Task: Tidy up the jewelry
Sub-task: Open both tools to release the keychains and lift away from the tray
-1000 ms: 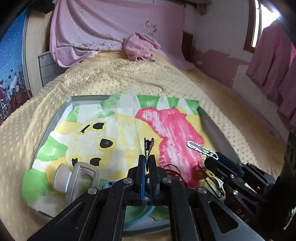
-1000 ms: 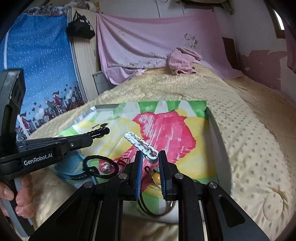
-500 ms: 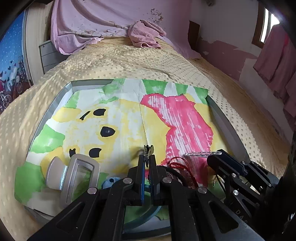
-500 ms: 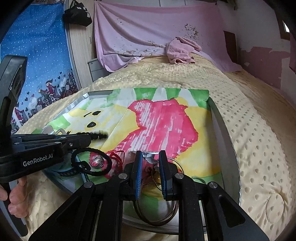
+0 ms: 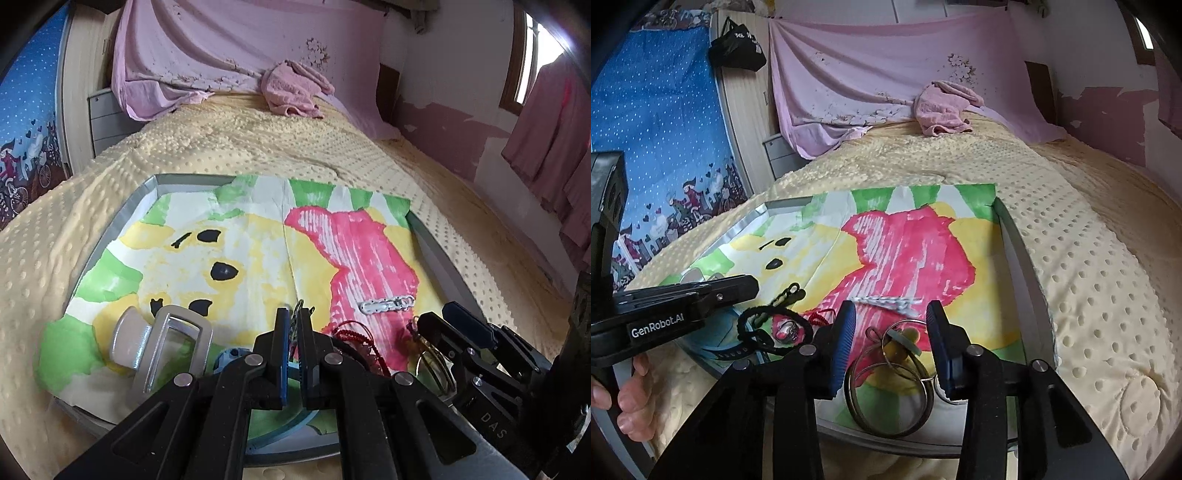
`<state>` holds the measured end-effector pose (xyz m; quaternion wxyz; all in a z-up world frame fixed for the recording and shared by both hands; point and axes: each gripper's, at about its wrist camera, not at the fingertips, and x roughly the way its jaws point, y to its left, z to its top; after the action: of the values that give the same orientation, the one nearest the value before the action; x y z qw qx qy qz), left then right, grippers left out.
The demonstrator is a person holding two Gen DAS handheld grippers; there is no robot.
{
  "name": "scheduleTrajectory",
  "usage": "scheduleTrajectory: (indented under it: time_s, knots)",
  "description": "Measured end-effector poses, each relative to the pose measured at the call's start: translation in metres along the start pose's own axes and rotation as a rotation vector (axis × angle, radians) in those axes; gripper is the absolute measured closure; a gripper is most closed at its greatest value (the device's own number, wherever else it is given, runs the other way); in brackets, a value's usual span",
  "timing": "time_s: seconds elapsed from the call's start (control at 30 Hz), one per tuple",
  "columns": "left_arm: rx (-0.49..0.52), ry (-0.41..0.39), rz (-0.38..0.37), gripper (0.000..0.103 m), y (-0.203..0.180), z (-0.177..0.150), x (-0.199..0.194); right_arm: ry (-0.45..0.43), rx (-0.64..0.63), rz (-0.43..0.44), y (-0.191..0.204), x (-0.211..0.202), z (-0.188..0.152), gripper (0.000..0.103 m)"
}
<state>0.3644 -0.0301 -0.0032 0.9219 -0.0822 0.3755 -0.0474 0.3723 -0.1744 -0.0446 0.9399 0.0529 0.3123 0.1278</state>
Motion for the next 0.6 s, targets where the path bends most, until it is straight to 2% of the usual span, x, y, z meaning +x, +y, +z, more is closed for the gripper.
scheduleTrajectory:
  time_s: [0.07,0.23,0.3,0.33,0.37,0.43,0.47,0.6]
  knots:
    - [-0.003,-0.021,0.004,0.098,0.000,0.000,-0.003,-0.018,0.008,-0.004,-0.001,-0.004,0.000,0.067]
    - [0.010,-0.072,0.016,0.097,0.000,-0.001,-0.014,-0.076,0.024,-0.014,-0.005,-0.016,0.002,0.058]
    - [0.013,-0.090,0.013,0.090,0.001,-0.003,-0.018,-0.098,0.028,-0.022,-0.006,-0.021,0.002,0.053]
    - [0.012,-0.101,0.015,0.077,0.001,-0.004,-0.020,-0.113,0.029,-0.026,-0.006,-0.024,0.002,0.051]
    - [0.011,-0.115,0.021,0.057,0.002,-0.005,-0.022,-0.123,0.030,-0.028,-0.006,-0.027,0.003,0.050]
    - [0.014,-0.177,0.050,0.038,0.004,-0.009,-0.031,-0.149,0.031,-0.037,-0.007,-0.033,0.003,0.048]
    - [0.019,-0.210,0.056,0.038,0.004,-0.011,-0.036,-0.161,0.031,-0.041,-0.008,-0.036,0.003,0.046]
    - [0.024,-0.249,0.074,0.035,0.006,-0.015,-0.045,-0.203,0.035,-0.060,-0.009,-0.047,0.004,0.039]
